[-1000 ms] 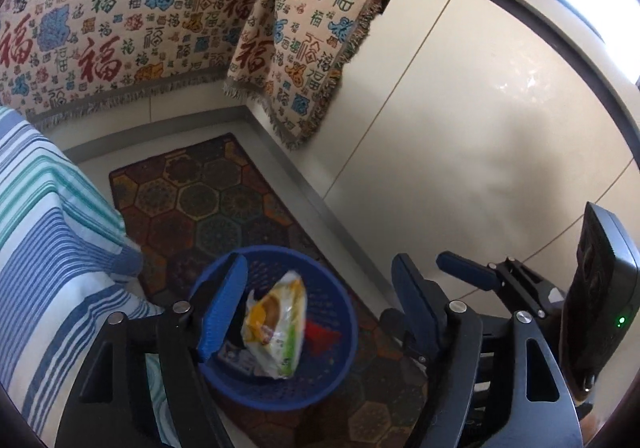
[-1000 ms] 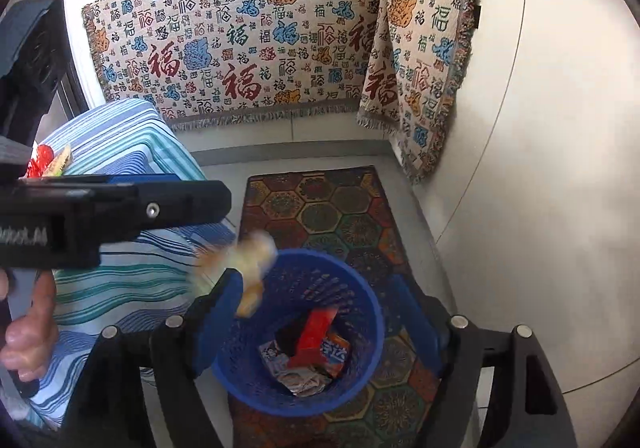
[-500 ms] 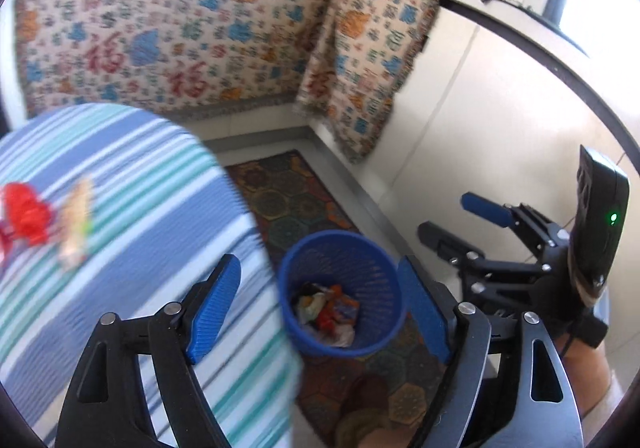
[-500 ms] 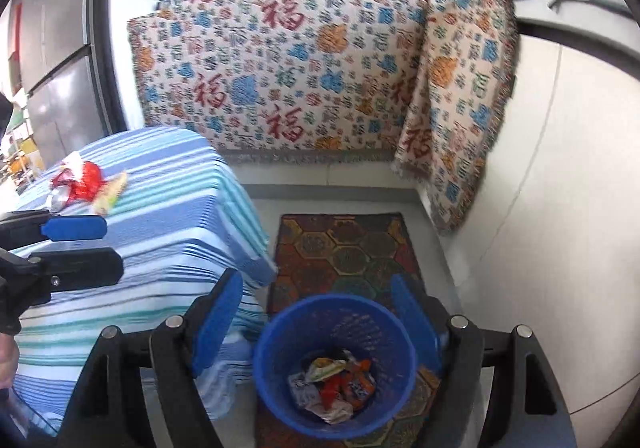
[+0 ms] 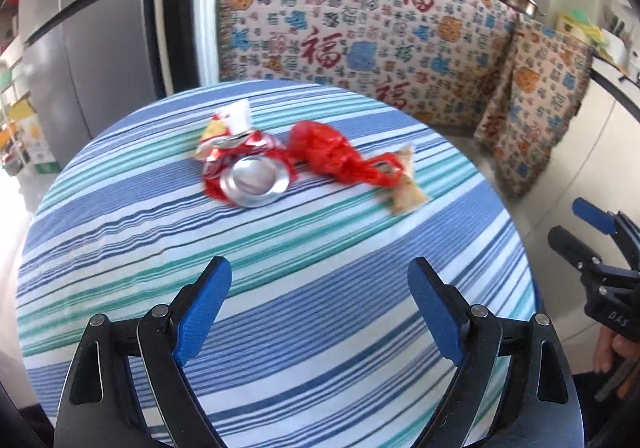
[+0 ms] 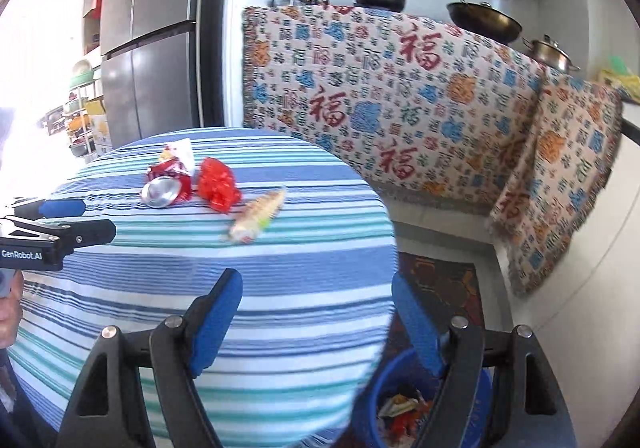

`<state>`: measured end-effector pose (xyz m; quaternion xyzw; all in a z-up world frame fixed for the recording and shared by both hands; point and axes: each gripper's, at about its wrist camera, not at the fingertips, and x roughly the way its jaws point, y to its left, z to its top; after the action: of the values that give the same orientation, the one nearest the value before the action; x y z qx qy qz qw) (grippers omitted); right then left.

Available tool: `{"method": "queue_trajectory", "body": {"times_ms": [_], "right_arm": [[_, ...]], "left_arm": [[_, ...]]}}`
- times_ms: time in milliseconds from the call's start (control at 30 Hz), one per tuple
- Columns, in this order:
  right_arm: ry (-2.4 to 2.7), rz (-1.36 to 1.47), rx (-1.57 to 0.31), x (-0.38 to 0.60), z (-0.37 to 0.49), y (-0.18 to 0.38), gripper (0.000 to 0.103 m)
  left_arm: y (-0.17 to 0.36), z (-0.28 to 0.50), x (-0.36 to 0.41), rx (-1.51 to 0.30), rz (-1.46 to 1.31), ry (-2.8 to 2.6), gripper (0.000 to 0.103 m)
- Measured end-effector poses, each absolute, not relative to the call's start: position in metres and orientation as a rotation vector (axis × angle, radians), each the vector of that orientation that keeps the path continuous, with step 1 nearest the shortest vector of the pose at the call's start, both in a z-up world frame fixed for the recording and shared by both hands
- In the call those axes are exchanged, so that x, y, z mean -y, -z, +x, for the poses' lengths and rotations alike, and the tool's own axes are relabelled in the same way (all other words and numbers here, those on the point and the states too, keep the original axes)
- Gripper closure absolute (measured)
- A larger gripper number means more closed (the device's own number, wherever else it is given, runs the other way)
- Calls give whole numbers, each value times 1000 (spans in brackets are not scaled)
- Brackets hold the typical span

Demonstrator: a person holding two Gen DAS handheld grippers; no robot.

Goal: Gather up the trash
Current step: 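Move both tools back over the table toward the remaining trash, then approach the crushed red Coca-Cola can with the left gripper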

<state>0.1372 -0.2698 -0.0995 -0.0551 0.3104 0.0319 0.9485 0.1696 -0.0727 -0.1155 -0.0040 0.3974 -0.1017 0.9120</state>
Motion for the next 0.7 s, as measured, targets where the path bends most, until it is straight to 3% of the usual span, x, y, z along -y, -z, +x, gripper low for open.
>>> {"method": "queue_trajectory", "body": {"times_ms": [233,700], "right_arm": [[-77,-156,-661,228,157,116,24],[-93,-201,-762,204,188,142,24]], "left_arm": [[141,183,23,-850,-13,116,12],[180,223,0,-928,5,41,12]]}}
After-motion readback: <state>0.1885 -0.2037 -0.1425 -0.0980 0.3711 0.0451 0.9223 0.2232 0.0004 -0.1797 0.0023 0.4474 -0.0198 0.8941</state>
